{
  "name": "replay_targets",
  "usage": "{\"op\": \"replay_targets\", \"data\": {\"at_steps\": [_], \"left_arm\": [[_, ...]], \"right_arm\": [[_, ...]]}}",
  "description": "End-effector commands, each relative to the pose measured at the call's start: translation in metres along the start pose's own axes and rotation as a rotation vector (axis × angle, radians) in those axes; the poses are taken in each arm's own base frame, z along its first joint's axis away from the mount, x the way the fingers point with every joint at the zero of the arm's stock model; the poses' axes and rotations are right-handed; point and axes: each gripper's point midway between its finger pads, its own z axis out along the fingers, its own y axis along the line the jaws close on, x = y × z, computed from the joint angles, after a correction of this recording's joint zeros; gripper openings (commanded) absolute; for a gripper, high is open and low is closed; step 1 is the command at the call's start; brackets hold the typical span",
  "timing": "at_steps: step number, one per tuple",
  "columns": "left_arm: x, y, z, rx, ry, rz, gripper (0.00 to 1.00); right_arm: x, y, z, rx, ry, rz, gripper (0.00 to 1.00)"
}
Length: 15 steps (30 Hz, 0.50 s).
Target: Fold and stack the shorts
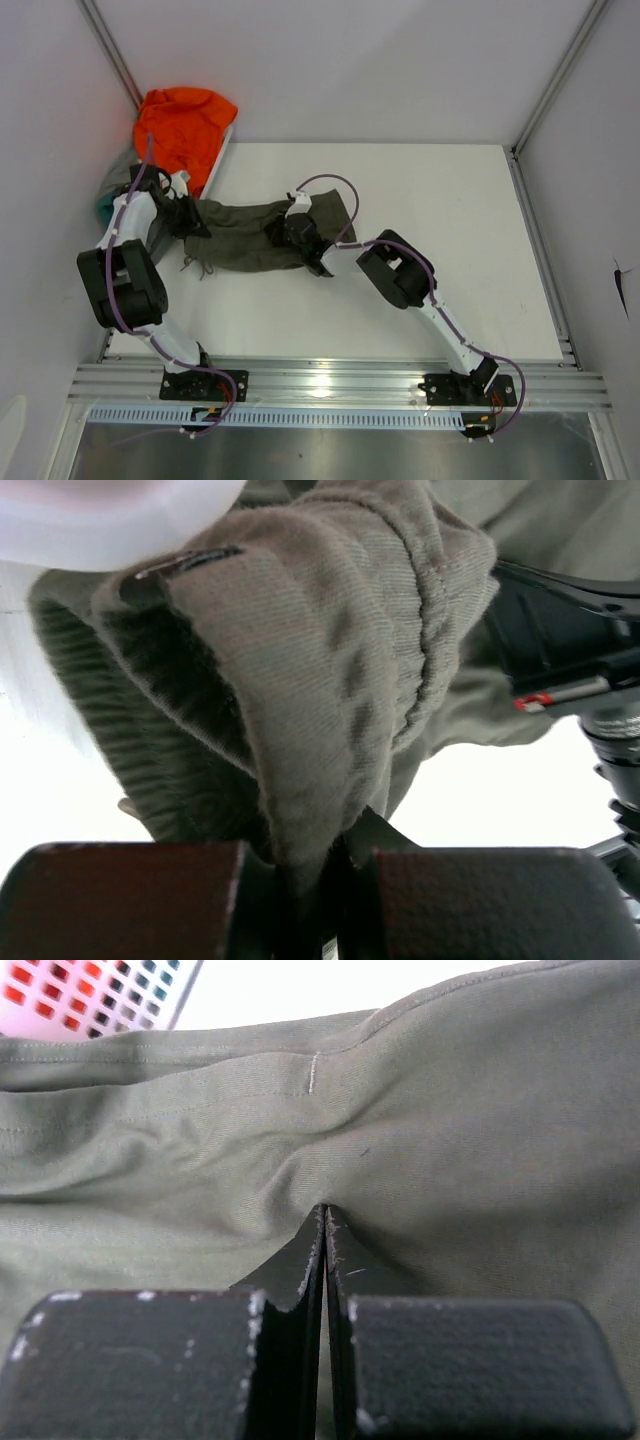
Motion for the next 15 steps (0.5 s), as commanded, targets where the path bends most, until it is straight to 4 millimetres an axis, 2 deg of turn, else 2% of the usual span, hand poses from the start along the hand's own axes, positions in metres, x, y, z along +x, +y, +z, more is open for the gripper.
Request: {"op": "replay_targets", "data": {"at_steps": [1, 6, 8, 15], "left_arm": [[-0.020, -0.023, -0.031, 0.002, -0.072, 0.074, 0.00], [-0.021, -0.043, -0.039, 0.022, -0.070, 0.101, 0.00], [-0.021, -0.050, -0.042, 0.038, -0.066, 0.110, 0.00], [-0.039, -0.086, -0.054, 0.060, -0.079, 0.192, 0.00]], "right_arm": [[-0.022, 0.029, 0.012, -0.060, -0.130, 0.043, 0.00], [-0.014, 0.044, 0.015, -0.064, -0.152, -0.004, 0.00], [-0.003, 0.042, 0.018, -0.049, -0.126, -0.020, 0.00], [0.012, 0.044, 0.014, 0.003, -0.129, -0.104, 0.00]]}}
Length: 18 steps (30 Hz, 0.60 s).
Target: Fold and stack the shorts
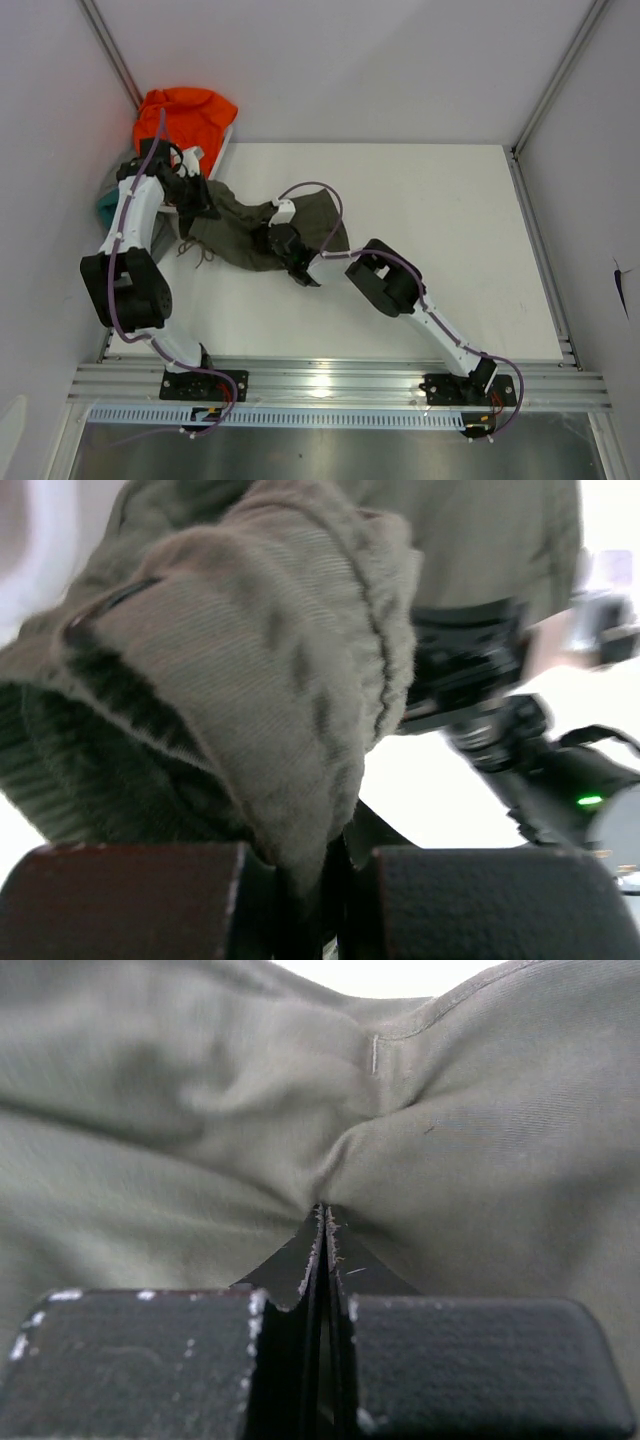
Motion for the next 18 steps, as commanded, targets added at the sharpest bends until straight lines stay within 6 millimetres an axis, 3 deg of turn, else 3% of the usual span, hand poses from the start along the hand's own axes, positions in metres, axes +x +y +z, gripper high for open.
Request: {"op": "replay_targets", "data": {"at_steps": [1, 7, 14, 18], "left_arm": [[-0.028, -0.035, -0.026, 0.041, -0.070, 0.052, 0.00], [-0.034, -0.064, -0.024, 0.087, -0.039, 0.055, 0.00], [-0.037, -0.057, -0.023, 0.038, -0.020, 0.048, 0.00], [-0.033, -0.043, -0.017, -0.060, 0.000, 0.080, 0.00]], "right_arm": [[-0.007, 0.006, 0.003, 0.042, -0.063, -0.054, 0.00], [-0.002, 0.019, 0.008, 0.031, -0.052, -0.044, 0.00], [0.006, 0.035, 0.008, 0.026, -0.043, -0.053, 0.00], [-0.003, 0.038, 0.008, 0.024, -0.064, -0.053, 0.00]]}}
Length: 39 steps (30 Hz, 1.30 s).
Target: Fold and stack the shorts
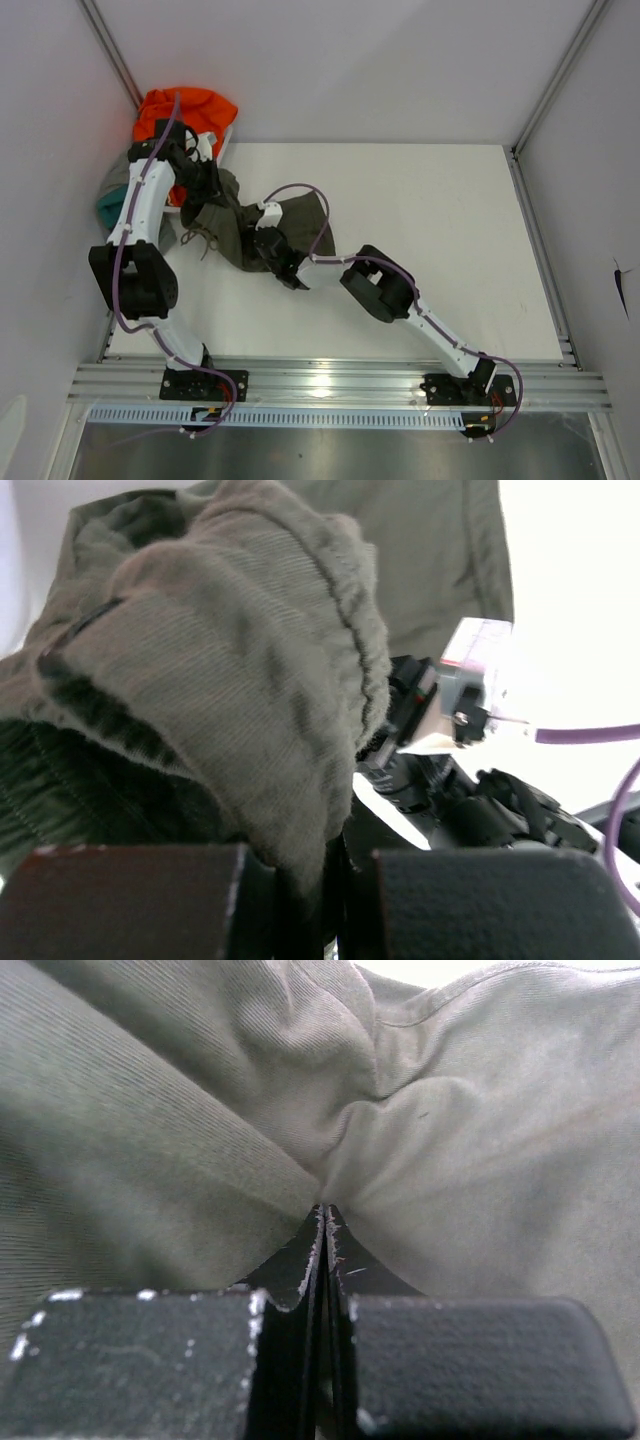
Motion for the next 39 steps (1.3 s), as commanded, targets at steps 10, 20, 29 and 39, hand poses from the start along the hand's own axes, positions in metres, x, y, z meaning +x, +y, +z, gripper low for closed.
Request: {"op": "replay_targets", "data": {"at_steps": [10, 20, 29, 39], "left_arm": [[-0.007, 0.027, 0.000, -0.180, 0.001, 0.035, 0.00], [-0.013, 0.037, -0.005, -0.255, 0.012, 0.059, 0.00], [-0.037, 0.041, -0.013, -0.362, 0.017, 0.166, 0.00], [-0.061, 0.044, -0.001, -0.508, 0.007, 0.315, 0.00]], "right_arm": [[-0.103, 0.017, -0.031, -0.021, -0.198, 0.051, 0.00], [-0.152, -0.035, -0.084, 0.098, -0.248, -0.023, 0.00], [-0.128, -0.152, -0.121, 0.267, -0.059, -0.078, 0.00], [-0.072, -0.151, -0.111, 0.307, 0.113, -0.163, 0.00]]}}
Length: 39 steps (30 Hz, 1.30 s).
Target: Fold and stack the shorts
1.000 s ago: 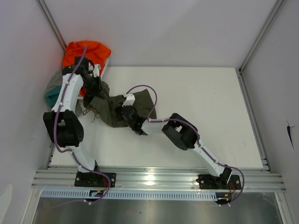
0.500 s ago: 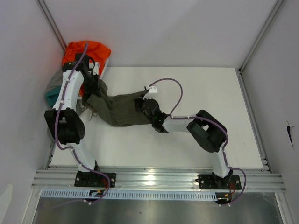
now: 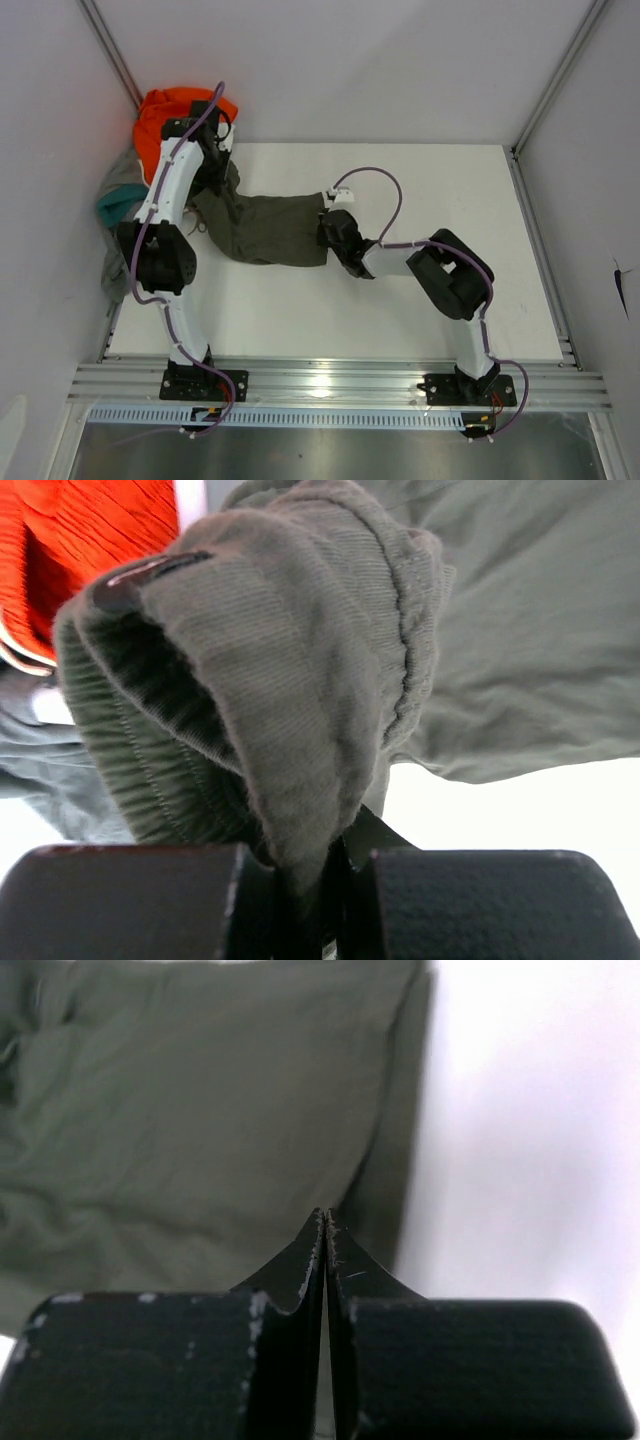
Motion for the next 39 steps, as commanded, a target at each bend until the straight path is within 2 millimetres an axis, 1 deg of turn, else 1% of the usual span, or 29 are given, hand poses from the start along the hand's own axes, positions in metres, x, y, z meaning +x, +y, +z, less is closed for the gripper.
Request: {"op": "replay_targets", "data": {"at_steps": [1, 2, 3, 4, 5, 6, 7, 9, 10, 12, 13, 14, 16, 17, 20, 24, 25, 26, 27, 28, 29, 30, 31, 32, 34, 35, 36, 37, 39], "left_arm": [[-0.020, 0.019, -0.010, -0.116, -0.062, 0.051, 0.00], [-0.021, 0.019, -0.010, -0.125, -0.065, 0.062, 0.00], [-0.023, 0.020, -0.011, -0.139, -0.074, 0.068, 0.00], [-0.023, 0.024, -0.012, -0.173, -0.073, 0.075, 0.00], [-0.024, 0.022, -0.013, -0.188, -0.076, 0.093, 0.00], [-0.028, 0.022, -0.014, -0.205, -0.090, 0.101, 0.00], [-0.029, 0.024, -0.018, -0.231, -0.098, 0.105, 0.00], [-0.032, 0.018, -0.022, -0.251, -0.107, 0.136, 0.00], [-0.034, 0.016, -0.023, -0.260, -0.111, 0.143, 0.00], [-0.037, 0.006, -0.027, -0.269, -0.121, 0.167, 0.00], [-0.037, 0.002, -0.028, -0.266, -0.121, 0.177, 0.00], [-0.039, -0.006, -0.032, -0.263, -0.134, 0.191, 0.00], [-0.041, -0.010, -0.037, -0.296, -0.143, 0.213, 0.00], [-0.039, -0.017, -0.035, -0.305, -0.134, 0.238, 0.00], [-0.042, -0.017, -0.041, -0.361, -0.154, 0.260, 0.00], [-0.043, -0.015, -0.041, -0.412, -0.169, 0.270, 0.00], [-0.038, -0.016, -0.036, -0.432, -0.152, 0.284, 0.00], [-0.041, -0.015, -0.037, -0.449, -0.169, 0.283, 0.00], [-0.036, -0.017, -0.032, -0.475, -0.151, 0.305, 0.00], [-0.036, -0.019, -0.031, -0.483, -0.155, 0.310, 0.00], [-0.039, -0.022, -0.031, -0.487, -0.174, 0.309, 0.00], [-0.038, -0.025, -0.026, -0.489, -0.168, 0.318, 0.00], [-0.035, -0.029, -0.022, -0.500, -0.162, 0.334, 0.00], [-0.036, -0.031, -0.018, -0.513, -0.170, 0.338, 0.00], [-0.036, -0.034, -0.010, -0.530, -0.175, 0.360, 0.00], [-0.037, -0.037, -0.006, -0.526, -0.187, 0.357, 0.00], [-0.036, -0.040, -0.003, -0.517, -0.187, 0.360, 0.00], [-0.029, -0.045, 0.005, -0.508, -0.170, 0.375, 0.00], [-0.030, -0.054, 0.009, -0.508, -0.196, 0.385, 0.00]], "right_arm": [[0.016, 0.019, 0.002, 0.012, 0.032, -0.063, 0.00], [0.015, 0.022, 0.003, 0.023, 0.029, -0.065, 0.00], [0.027, 0.017, 0.005, 0.049, 0.061, -0.059, 0.00], [0.031, 0.015, 0.005, 0.068, 0.070, -0.053, 0.00], [0.029, 0.017, 0.007, 0.078, 0.070, -0.040, 0.00], [0.041, 0.013, 0.008, 0.098, 0.103, -0.037, 0.00], [0.046, 0.018, 0.007, 0.099, 0.113, -0.042, 0.00], [0.053, 0.022, 0.008, 0.110, 0.130, -0.045, 0.00], [0.060, 0.022, 0.009, 0.122, 0.143, -0.053, 0.00], [0.069, 0.031, 0.007, 0.125, 0.163, -0.055, 0.00], [0.078, 0.031, 0.009, 0.124, 0.179, -0.059, 0.00], [0.081, 0.034, 0.009, 0.124, 0.184, -0.056, 0.00], [0.090, 0.043, 0.010, 0.112, 0.199, -0.055, 0.00], [0.091, 0.048, 0.011, 0.104, 0.199, -0.056, 0.00], [0.096, 0.064, 0.013, 0.081, 0.206, -0.064, 0.00], [0.102, 0.084, 0.015, 0.046, 0.220, -0.058, 0.00], [0.103, 0.089, 0.014, 0.036, 0.221, -0.052, 0.00], [0.104, 0.092, 0.014, 0.033, 0.219, -0.044, 0.00], [0.103, 0.095, 0.013, 0.027, 0.213, -0.035, 0.00], [0.101, 0.095, 0.013, 0.022, 0.206, -0.031, 0.00], [0.096, 0.095, 0.010, 0.020, 0.187, -0.014, 0.00], [0.091, 0.095, 0.008, 0.015, 0.173, -0.007, 0.00], [0.086, 0.093, 0.007, 0.015, 0.162, 0.003, 0.00], [0.074, 0.095, 0.001, 0.001, 0.137, 0.023, 0.00], [0.060, 0.092, -0.003, -0.002, 0.112, 0.045, 0.00], [0.057, 0.090, -0.006, -0.007, 0.107, 0.051, 0.00], [0.045, 0.094, -0.010, -0.020, 0.092, 0.062, 0.00], [0.041, 0.091, -0.010, -0.014, 0.091, 0.067, 0.00], [0.032, 0.090, -0.017, -0.024, 0.076, 0.083, 0.00]]}}
